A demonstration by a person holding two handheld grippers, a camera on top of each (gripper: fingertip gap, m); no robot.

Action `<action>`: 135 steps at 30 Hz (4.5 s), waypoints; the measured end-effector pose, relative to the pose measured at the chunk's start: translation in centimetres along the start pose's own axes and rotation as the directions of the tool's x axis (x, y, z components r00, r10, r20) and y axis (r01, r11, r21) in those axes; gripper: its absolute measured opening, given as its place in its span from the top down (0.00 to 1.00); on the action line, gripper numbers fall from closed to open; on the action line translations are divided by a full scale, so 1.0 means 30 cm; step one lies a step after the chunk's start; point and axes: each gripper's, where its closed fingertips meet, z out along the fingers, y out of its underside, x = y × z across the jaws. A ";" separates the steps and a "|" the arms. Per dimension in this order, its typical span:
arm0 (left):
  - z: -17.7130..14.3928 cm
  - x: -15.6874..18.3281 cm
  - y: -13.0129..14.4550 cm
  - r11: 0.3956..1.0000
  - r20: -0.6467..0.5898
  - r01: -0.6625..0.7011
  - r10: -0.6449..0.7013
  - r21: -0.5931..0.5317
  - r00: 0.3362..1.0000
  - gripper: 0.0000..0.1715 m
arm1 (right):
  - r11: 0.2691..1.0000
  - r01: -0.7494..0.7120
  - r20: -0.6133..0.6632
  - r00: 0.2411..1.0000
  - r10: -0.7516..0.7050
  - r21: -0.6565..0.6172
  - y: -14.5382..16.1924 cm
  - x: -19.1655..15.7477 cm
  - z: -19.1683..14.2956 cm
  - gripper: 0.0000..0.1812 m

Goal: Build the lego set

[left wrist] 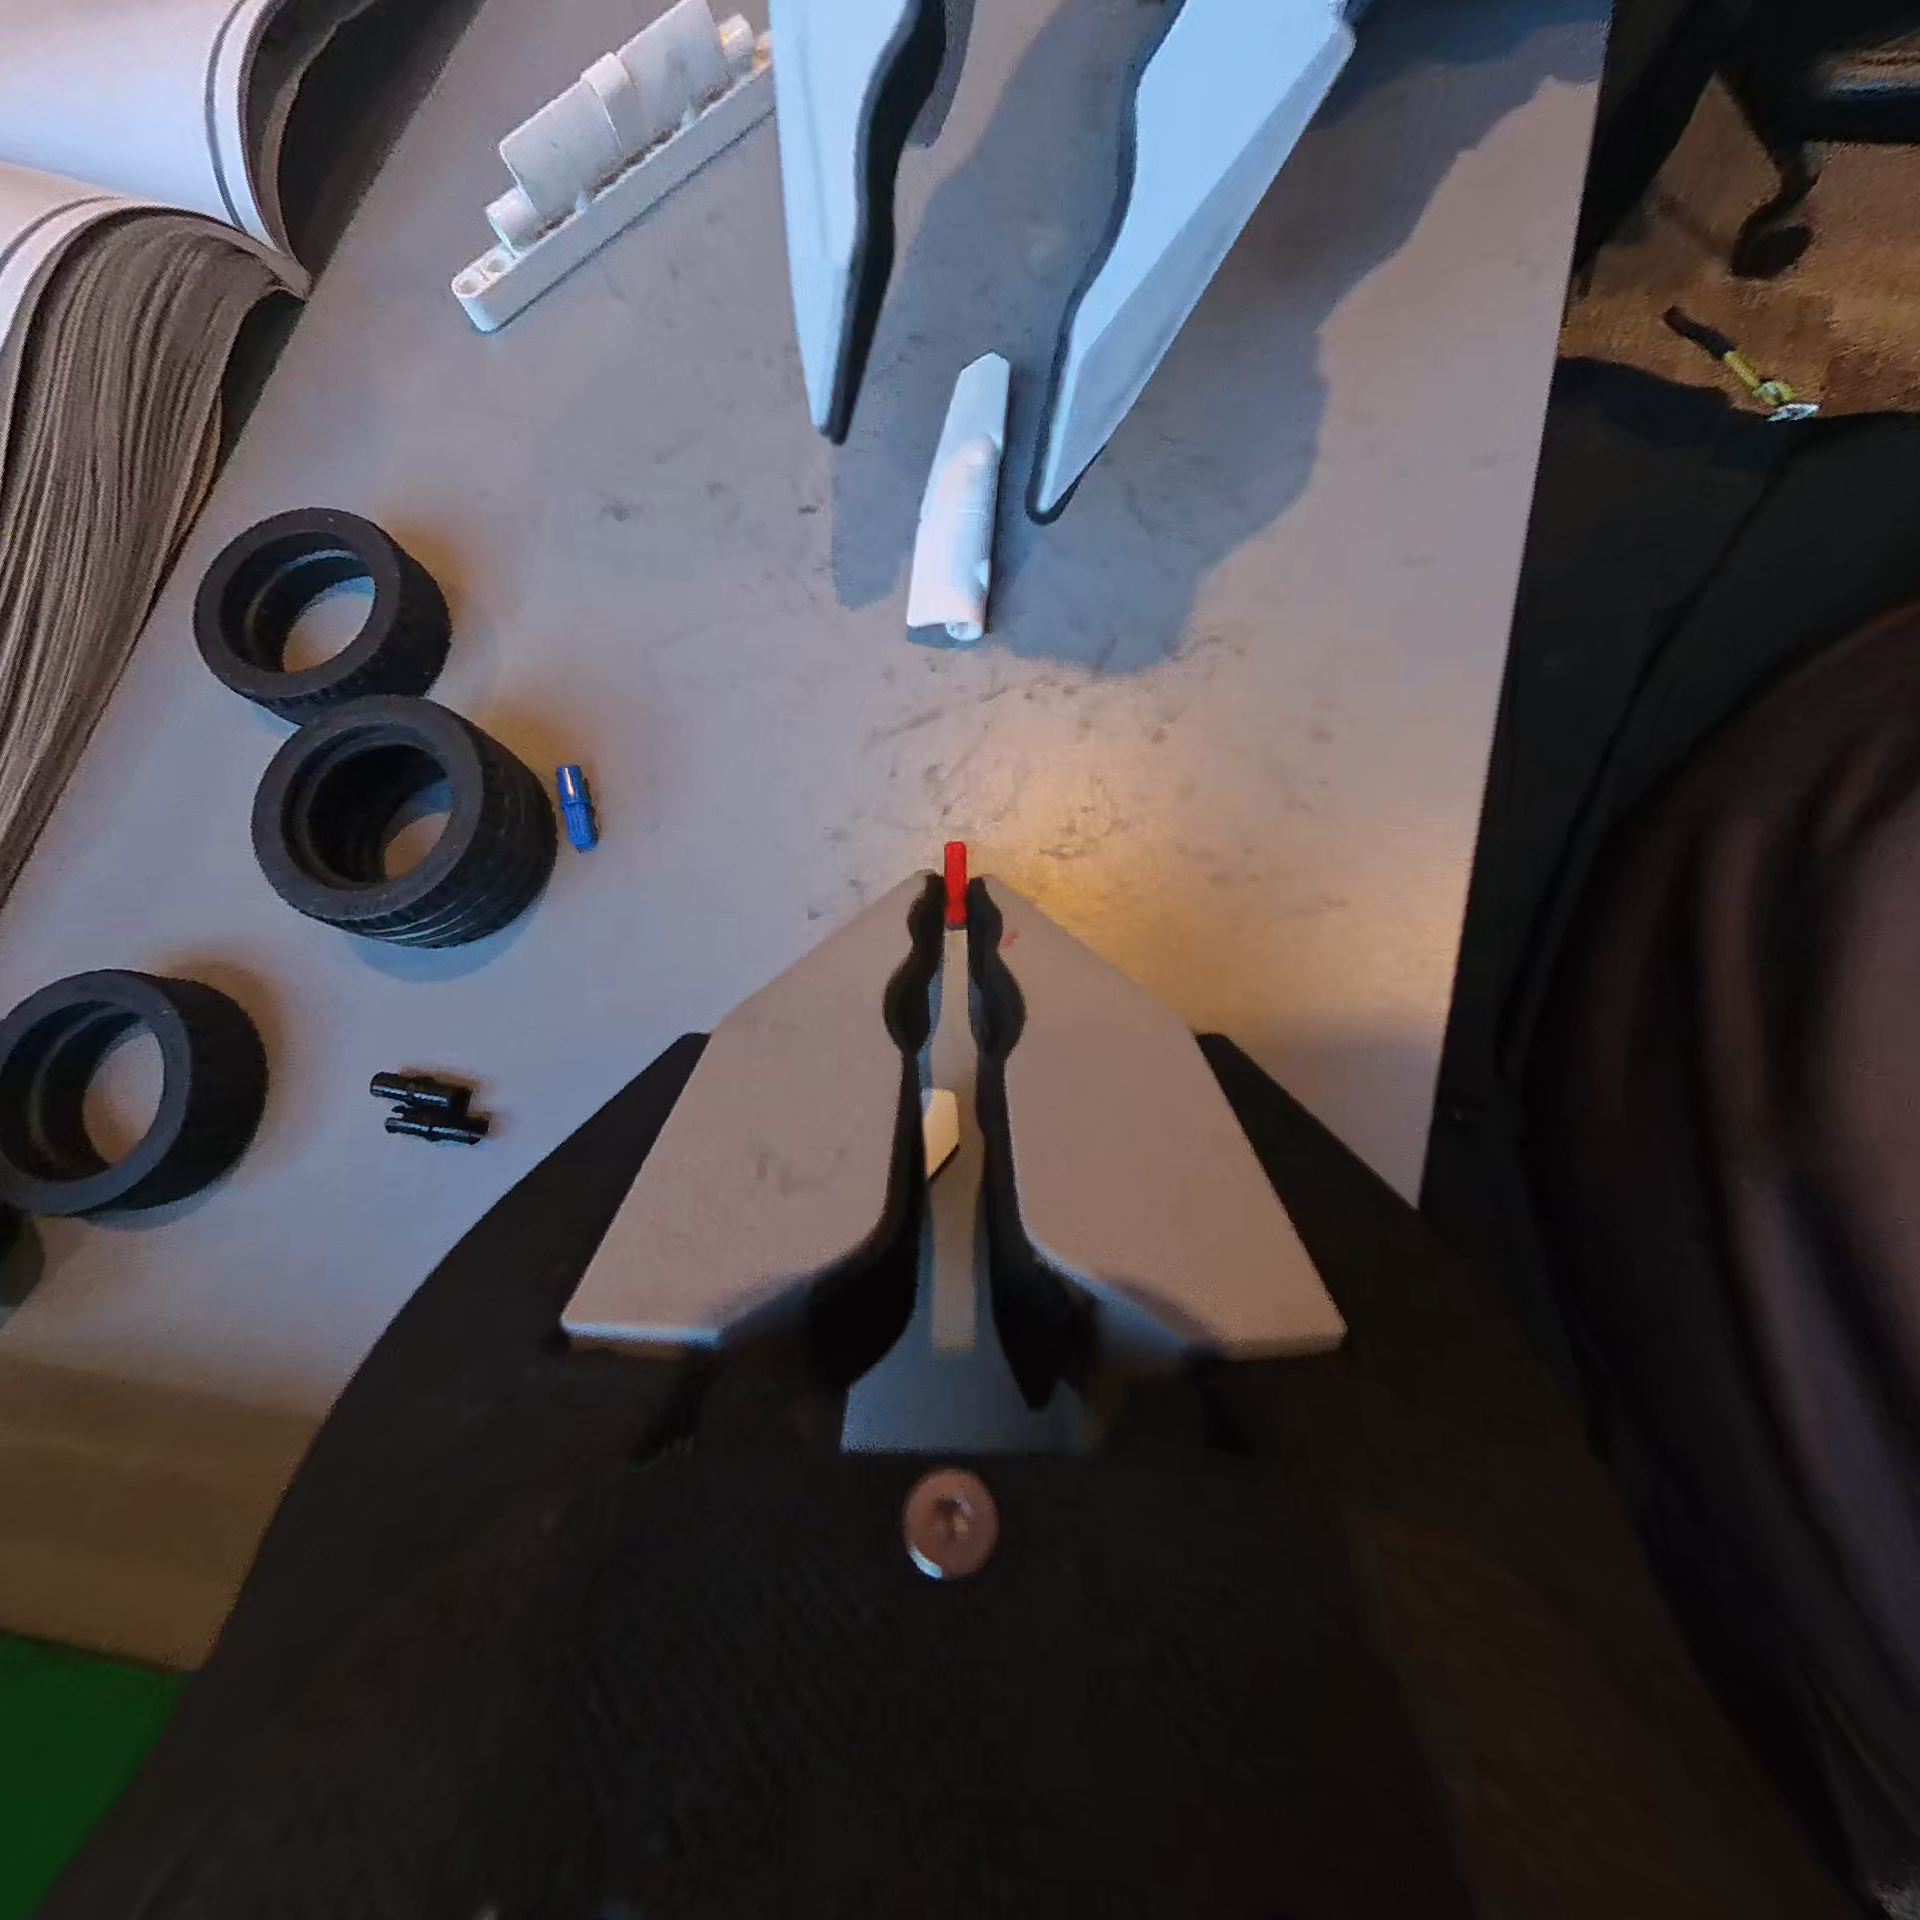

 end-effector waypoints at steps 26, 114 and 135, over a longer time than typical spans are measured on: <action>-0.053 -0.098 -0.065 0.963 0.403 -0.252 0.195 0.093 0.894 0.99 | 0.989 0.081 -0.206 0.977 -0.054 0.125 -0.083 0.084 0.050 0.89; -0.043 0.018 -0.103 0.943 0.130 -0.239 0.213 0.232 0.968 0.99 | 0.881 0.467 -0.181 0.876 -0.448 0.079 -0.105 -0.079 0.094 0.96; 0.081 -0.005 -0.087 0.979 0.030 -0.195 0.194 0.058 0.981 0.99 | 0.996 -0.017 0.089 0.996 0.025 -0.087 0.077 -0.008 0.048 0.90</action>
